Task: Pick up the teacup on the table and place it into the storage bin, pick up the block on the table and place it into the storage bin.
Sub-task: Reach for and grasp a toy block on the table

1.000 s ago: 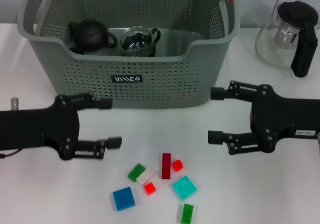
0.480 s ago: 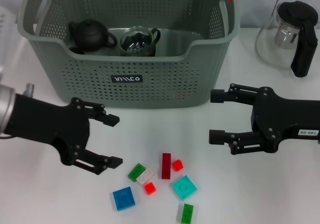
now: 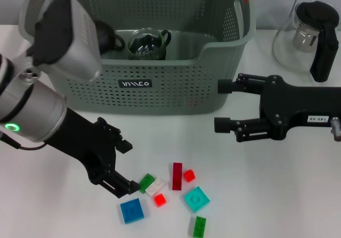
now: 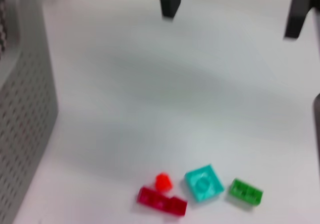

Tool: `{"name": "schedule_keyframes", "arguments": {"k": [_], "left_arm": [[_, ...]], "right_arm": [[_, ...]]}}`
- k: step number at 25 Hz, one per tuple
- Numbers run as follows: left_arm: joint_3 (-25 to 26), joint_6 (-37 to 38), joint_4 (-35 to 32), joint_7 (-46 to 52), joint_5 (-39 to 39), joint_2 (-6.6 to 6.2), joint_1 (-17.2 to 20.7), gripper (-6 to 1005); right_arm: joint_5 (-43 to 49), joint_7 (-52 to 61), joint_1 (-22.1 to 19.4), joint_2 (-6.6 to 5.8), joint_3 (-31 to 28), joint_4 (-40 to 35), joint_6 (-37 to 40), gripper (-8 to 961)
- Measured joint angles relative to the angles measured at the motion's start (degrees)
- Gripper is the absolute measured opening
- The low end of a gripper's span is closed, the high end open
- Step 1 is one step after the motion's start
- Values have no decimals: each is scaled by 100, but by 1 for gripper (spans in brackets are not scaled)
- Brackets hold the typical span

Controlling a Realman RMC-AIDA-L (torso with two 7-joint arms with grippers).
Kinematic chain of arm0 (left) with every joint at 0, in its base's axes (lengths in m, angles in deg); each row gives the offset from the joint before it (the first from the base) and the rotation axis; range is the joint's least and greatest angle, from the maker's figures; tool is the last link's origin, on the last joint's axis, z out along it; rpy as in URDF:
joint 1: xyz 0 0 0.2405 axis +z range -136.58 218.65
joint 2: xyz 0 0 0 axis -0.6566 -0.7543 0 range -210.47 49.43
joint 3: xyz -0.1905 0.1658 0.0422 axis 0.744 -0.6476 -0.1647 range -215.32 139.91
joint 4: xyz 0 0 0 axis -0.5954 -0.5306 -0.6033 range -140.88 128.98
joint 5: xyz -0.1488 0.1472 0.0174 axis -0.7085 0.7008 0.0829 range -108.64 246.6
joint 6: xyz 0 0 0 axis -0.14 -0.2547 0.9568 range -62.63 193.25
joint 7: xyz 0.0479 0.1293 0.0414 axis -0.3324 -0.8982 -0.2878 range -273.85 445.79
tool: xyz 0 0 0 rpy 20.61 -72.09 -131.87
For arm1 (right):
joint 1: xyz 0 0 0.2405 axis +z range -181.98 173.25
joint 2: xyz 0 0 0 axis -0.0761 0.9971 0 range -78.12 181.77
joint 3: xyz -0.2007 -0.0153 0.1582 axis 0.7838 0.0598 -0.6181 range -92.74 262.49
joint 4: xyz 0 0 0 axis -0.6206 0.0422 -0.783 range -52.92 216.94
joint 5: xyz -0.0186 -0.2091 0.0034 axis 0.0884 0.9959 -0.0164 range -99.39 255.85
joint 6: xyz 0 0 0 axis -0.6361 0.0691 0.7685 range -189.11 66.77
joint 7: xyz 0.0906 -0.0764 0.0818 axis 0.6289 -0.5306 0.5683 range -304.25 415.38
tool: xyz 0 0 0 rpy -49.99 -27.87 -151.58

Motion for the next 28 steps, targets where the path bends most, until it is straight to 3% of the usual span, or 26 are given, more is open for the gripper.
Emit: {"name": "schedule_keyframes", "arguments": {"k": [12,18,28], "left_arm": [[-1516,-468,-648,804,805,41,324,814],[-2550,-856,-529,1201,1282,55,437,810],[-3332,-1248,-143,1983,1561,52,382,804]], "right_arm": [[300,69,174,-68,2,33,-157,945],[902,71,289,-94,3,-5,-131,945],[1110,109,393,-208,4,-15,-168,945]]}}
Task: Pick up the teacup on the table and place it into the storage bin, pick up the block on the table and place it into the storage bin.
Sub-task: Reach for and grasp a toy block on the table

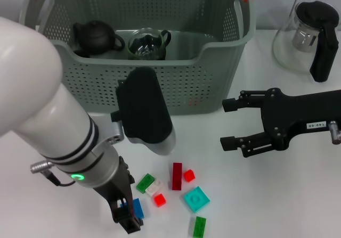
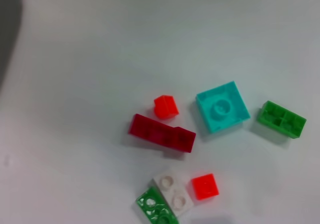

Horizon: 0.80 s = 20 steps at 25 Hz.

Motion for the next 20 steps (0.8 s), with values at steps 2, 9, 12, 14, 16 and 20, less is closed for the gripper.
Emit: {"name": "schedule_keyframes", "arguments": {"k": [2,9,12,14,16,20], "left_arm": [[-141,-39,38,116,10,0,-3,803],[-434,-280,272,397,34,0,-9,798],[-451,-339,360,443,38,0,-12,796],[-455,-388,450,469,52,1,-12,795],[-457,-453,546,472,105,0,-12,794],[-460,-509,608,469,144,0,-12,791]], "right_arm": [[0,-1,13,-6,0,-1,-5,945],[0,-36,55,-17,-1,-2,-9,945],[0,-42,60,-18,6,1,-9,945],[2,-43,62,-20,12,11,-10,945],[6,-45,61,-20,13,28,-10,945],[8,-50,42,-11,16,38,-10,945]]}}
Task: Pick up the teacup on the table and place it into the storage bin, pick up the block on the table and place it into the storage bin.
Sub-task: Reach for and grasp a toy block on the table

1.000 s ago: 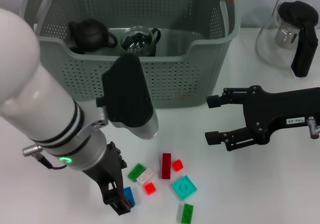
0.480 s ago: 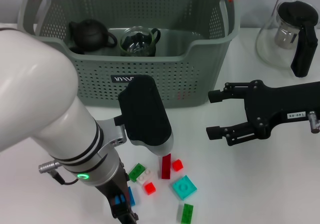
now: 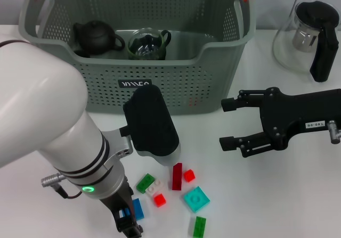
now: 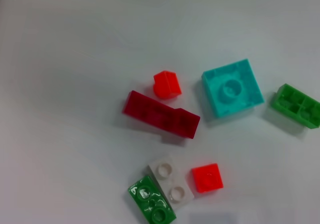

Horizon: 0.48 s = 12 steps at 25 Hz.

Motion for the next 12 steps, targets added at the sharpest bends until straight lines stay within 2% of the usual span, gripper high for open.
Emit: {"name": "schedule_keyframes", "arguments": {"k": [11,12], "left_arm": [[-69,-133,174,-31,50,0,-33,792],[-73,-134,165,-42,49,0,-33,717]], "right_arm": [[0,-5,-23,18,-1,4,1,945],[1,-7,-23,20,-1,4,0,945]]}}
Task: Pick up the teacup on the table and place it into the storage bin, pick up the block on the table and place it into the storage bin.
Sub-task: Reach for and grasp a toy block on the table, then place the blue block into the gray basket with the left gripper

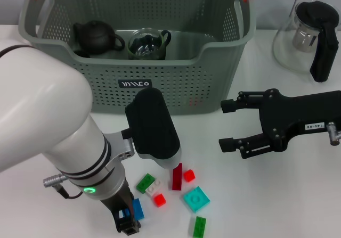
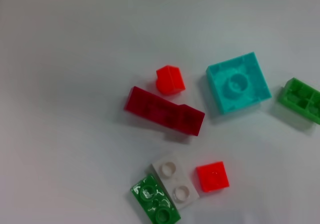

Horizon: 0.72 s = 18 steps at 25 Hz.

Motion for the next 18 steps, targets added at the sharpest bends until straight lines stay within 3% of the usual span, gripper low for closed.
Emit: {"name": "schedule_keyframes", "arguments": {"k": [1,7,14,18], "left_arm": [[-2,-1,3,-3,0,0,-1,642],[-18,-3,4,-10,3,0,-21,405],[173,172,-327,61,4,1,-15,402],[829,682,-1220,83,-52,-12,93,401]], "right_arm": [[0,-2,-1,2,0,0,0,945],[0,-6,-15,4,-14,0,0,945],[0,-10,-30,-10,-3,9,0,945],[1,-10,-68,-53,-1,9,31,945]]}}
